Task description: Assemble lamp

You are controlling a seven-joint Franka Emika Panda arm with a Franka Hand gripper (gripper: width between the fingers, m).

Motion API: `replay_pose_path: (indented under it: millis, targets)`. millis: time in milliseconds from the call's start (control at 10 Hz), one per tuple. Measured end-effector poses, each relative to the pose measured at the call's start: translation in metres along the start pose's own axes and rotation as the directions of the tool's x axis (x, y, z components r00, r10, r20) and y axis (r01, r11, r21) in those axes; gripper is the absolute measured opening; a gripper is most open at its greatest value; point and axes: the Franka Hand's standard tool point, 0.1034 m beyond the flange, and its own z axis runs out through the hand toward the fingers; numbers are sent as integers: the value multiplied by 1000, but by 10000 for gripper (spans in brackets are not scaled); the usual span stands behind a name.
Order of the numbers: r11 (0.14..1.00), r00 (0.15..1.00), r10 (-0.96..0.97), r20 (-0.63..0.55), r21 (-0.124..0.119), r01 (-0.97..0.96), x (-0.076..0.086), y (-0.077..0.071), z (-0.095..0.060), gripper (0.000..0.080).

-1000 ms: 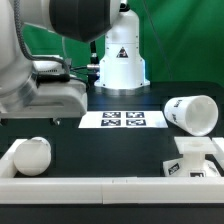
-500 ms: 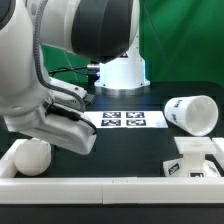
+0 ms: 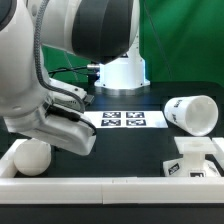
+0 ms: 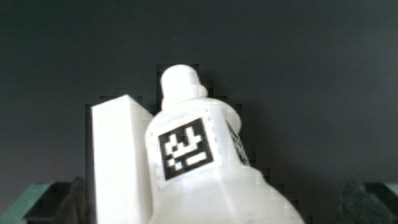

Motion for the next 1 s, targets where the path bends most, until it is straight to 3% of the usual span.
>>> replay_pose_path:
  millis: [200, 400, 600, 1000]
  targets:
    - [1000, 1000, -2, -12, -8, 2, 6, -1, -1, 698]
    - [1000, 1000, -10, -12, -10, 10, 2, 0, -2, 698]
    - [999, 998, -46, -50, -12, 45, 14, 2, -1, 698]
    - [999, 998, -45, -48, -10, 44, 13, 2, 1, 698]
